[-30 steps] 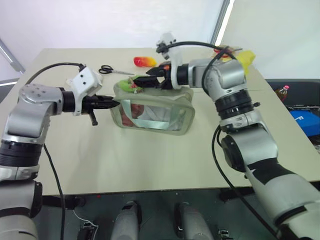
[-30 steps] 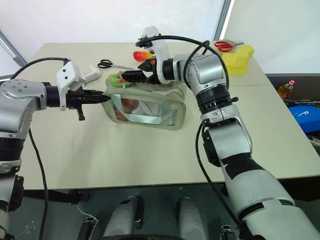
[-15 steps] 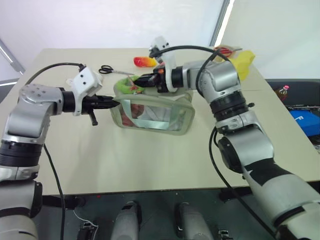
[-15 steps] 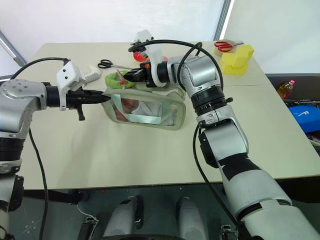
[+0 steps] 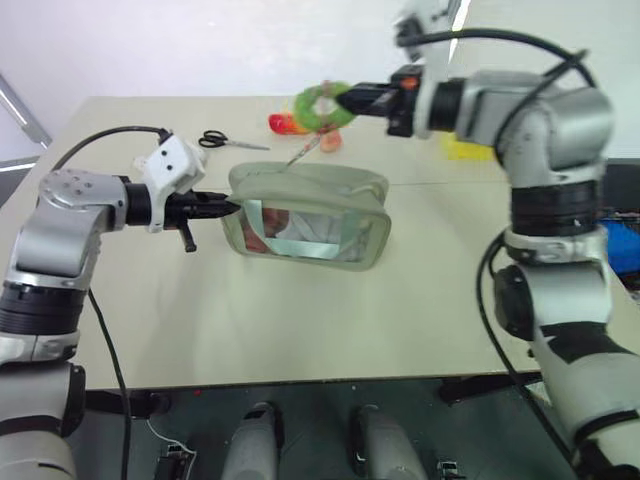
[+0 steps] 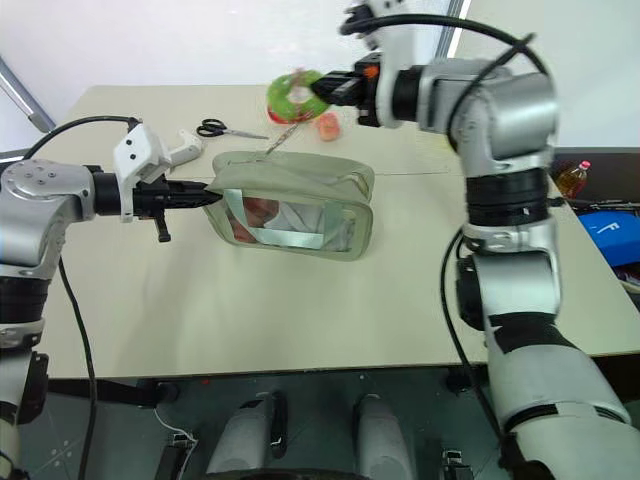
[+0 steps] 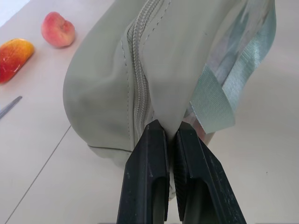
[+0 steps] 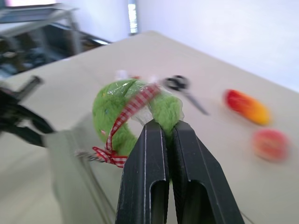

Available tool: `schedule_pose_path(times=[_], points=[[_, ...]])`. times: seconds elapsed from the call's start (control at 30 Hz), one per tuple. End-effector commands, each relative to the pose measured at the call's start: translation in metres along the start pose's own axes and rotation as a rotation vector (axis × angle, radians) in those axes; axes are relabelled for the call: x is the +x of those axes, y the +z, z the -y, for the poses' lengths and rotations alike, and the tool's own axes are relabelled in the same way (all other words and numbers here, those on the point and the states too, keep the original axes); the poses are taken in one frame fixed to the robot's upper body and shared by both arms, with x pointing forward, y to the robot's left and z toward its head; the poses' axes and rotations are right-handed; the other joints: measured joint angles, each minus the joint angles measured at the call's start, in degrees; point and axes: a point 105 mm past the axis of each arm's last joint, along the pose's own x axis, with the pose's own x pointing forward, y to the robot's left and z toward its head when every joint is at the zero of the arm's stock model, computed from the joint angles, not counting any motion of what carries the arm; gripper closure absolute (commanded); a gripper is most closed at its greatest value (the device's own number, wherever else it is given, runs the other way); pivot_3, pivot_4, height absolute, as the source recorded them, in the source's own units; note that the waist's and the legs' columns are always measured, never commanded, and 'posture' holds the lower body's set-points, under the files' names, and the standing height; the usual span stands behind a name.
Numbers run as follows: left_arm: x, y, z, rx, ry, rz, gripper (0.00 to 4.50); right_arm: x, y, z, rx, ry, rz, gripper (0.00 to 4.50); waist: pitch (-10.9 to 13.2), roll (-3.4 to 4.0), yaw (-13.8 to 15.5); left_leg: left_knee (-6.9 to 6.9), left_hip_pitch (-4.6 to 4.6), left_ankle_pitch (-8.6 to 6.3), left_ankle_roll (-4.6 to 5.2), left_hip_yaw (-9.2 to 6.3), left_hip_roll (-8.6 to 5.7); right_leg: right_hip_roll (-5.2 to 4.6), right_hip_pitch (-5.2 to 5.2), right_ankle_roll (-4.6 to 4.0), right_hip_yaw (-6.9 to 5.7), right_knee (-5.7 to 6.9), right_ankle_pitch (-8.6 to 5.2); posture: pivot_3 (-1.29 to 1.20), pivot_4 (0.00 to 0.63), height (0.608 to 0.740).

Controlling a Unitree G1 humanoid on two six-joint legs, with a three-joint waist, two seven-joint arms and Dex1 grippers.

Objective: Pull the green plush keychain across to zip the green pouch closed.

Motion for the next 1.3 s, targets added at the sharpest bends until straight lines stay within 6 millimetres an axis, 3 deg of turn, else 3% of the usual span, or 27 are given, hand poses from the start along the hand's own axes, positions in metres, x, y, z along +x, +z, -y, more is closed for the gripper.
schedule_pose_path(times=[0.03,0.2,0.3,0.37,0.5,0.57,0.63,0.87,0.97,1.1,1.23,1.3], points=[[-0.001,0.002,0.001,0.02,0.001,0.007,4.5,-0.036,0.018,0.02,-0.115,-0.193,0.061,4.45,0.0,0.0,0.1,0.0,0.0,0.0,0.0,0.0,0.0,0.0,-0.01,0.0,0.0,0.0,0.0,0.0,0.15,0.74],[0.001,0.002,0.0,0.015,0.002,0.012,4.5,-0.085,-0.017,0.06,-0.183,-0.476,-0.039,4.45,0.0,0.0,0.2,0.01,-0.01,0.0,0.0,0.0,0.0,-0.01,0.02,-0.01,0.0,-0.05,-0.01,0.0,0.15,0.74],[0.003,0.002,0.0,0.008,0.0,0.019,4.5,-0.113,-0.054,0.08,-0.155,-0.617,-0.117,4.45,0.0,-0.01,0.1,0.02,0.0,0.0,0.0,0.0,-0.02,-0.04,0.11,-0.02,0.0,-0.16,-0.01,0.0,0.15,0.74],[0.005,0.002,0.001,0.006,-0.003,0.021,4.5,-0.123,-0.088,0.081,-0.103,-0.643,-0.184,4.45,0.0,-0.01,0.2,0.03,0.01,0.0,0.01,0.02,-0.03,-0.05,0.13,-0.03,0.01,-0.17,-0.01,0.0,0.15,0.74],[0.009,0.002,0.003,-0.004,-0.013,0.028,4.5,-0.121,-0.151,0.073,0.055,-0.641,-0.233,4.45,0.0,0.0,0.1,0.02,0.07,0.0,0.01,0.01,-0.03,-0.03,0.16,-0.02,0.01,-0.13,-0.01,0.0,0.15,0.74],[0.012,0.003,0.004,-0.007,-0.015,0.033,4.5,-0.111,-0.182,0.063,0.147,-0.624,-0.235,4.45,0.0,-0.02,0.0,0.03,0.2,0.0,0.02,-0.03,-0.02,0.0,0.28,-0.01,0.0,-0.11,-0.01,0.0,0.15,0.74],[0.013,0.004,0.005,-0.011,-0.016,0.039,4.5,-0.094,-0.198,0.052,0.286,-0.595,-0.176,4.45,0.0,-0.01,-0.1,0.04,0.27,0.01,0.02,-0.03,-0.02,0.0,0.36,-0.02,0.0,-0.1,0.0,0.0,0.15,0.74],[0.012,0.005,0.007,-0.013,-0.017,0.042,4.5,-0.04,-0.22,0.007,0.556,-0.456,-0.084,4.45,0.0,0.0,-0.1,0.05,0.29,0.09,0.14,-0.04,-0.01,-0.01,0.4,-0.1,-0.01,-0.1,0.07,0.0,0.15,0.74],[0.012,0.005,0.008,-0.013,-0.016,0.039,4.5,-0.036,-0.235,-0.004,0.501,-0.417,-0.164,4.45,0.0,0.0,-0.1,0.03,0.28,0.09,0.14,-0.03,-0.02,-0.02,0.4,-0.1,-0.01,-0.15,0.06,0.0,0.15,0.74],[0.012,0.005,0.008,-0.011,-0.015,0.039,4.5,-0.051,-0.261,0.0,0.309,-0.425,-0.323,4.45,0.0,0.01,-0.1,-0.01,0.3,0.08,0.14,-0.04,-0.02,-0.02,0.41,-0.1,-0.01,-0.18,0.05,0.0,0.15,0.74],[0.012,0.005,0.008,-0.009,-0.012,0.037,4.5,-0.058,-0.23,0.017,0.257,-0.418,-0.251,4.45,0.0,0.01,-0.1,-0.01,0.47,0.07,0.12,-0.04,-0.02,-0.03,0.54,-0.12,-0.01,-0.19,0.05,0.0,0.15,0.74],[0.01,0.006,0.005,-0.013,-0.007,0.042,4.5,-0.066,-0.19,0.024,0.184,-0.344,-0.189,3.79,0.0,0.09,-0.1,0.01,0.47,0.07,0.12,-0.04,-0.02,-0.04,0.55,-0.12,0.0,-0.19,0.05,0.0,0.15,0.74]])
